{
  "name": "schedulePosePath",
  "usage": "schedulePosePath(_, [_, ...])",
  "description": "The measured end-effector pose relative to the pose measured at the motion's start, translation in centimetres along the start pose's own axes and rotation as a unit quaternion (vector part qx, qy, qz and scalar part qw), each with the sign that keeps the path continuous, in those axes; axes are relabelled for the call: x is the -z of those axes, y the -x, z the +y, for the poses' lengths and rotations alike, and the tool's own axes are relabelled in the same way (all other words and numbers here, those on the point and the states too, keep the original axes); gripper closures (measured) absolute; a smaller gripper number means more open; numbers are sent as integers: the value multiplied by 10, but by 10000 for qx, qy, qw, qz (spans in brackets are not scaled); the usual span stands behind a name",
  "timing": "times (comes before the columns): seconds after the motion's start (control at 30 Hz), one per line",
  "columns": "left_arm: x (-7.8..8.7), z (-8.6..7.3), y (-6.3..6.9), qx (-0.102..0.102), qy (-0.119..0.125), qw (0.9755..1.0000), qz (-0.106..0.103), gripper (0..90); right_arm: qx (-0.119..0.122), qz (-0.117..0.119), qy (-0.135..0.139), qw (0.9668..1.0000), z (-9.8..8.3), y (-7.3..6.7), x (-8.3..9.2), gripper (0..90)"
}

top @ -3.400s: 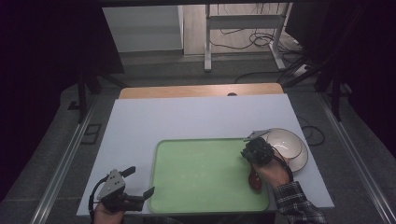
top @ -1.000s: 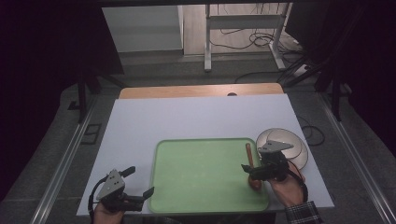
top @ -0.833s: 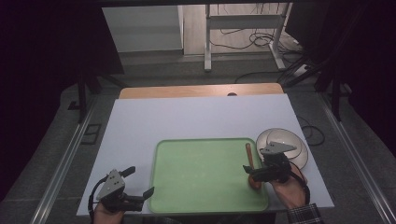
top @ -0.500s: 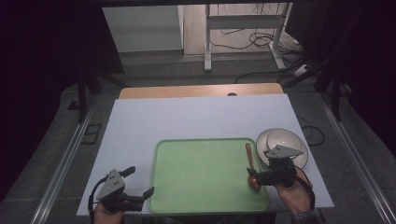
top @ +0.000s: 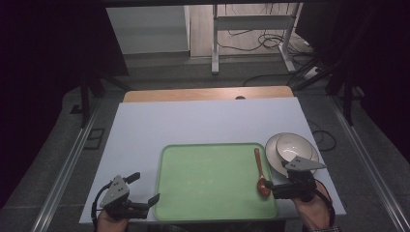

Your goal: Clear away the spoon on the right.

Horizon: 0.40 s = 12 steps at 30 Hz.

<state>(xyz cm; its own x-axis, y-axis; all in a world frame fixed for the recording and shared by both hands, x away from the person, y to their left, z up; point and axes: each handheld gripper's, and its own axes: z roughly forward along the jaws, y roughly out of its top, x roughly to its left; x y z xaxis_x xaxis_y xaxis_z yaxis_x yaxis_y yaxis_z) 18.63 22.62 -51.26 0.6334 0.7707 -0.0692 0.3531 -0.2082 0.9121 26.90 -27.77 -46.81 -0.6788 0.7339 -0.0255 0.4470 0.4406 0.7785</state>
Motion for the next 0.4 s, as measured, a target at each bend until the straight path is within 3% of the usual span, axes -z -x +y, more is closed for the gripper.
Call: schedulePosePath(0.4, [-1,0,0,-3,-4,10000,6,9,-419,-8,-40,9991,-21,11,11,18])
